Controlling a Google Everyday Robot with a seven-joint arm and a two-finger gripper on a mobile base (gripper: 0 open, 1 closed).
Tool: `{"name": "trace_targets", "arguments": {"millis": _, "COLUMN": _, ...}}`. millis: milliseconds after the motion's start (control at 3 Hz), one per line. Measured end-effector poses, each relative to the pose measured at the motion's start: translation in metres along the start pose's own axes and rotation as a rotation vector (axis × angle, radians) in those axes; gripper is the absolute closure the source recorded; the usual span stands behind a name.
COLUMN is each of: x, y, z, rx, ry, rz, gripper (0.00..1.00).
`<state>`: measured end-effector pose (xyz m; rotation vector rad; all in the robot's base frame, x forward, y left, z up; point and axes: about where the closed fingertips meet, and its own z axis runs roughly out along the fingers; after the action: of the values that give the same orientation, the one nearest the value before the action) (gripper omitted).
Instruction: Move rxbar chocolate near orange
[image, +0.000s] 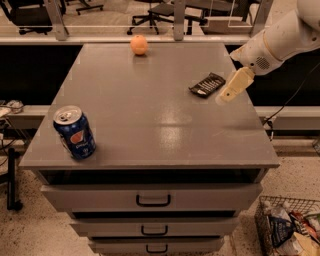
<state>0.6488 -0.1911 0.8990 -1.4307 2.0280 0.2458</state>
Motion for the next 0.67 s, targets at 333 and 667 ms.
{"name": "trace_targets", "arguments": {"millis": 333, "x": -0.002, "y": -0.007, "z": 0.021, "rx": 0.010, "ry": -0.034, "rz": 0.045, "gripper": 0.00}}
{"name": "trace_targets", "arguments": {"millis": 667, "x": -0.002, "y": -0.017, "z": 0.040, "rx": 0.029, "ry": -0.064, "rz": 0.099, "gripper": 0.00}}
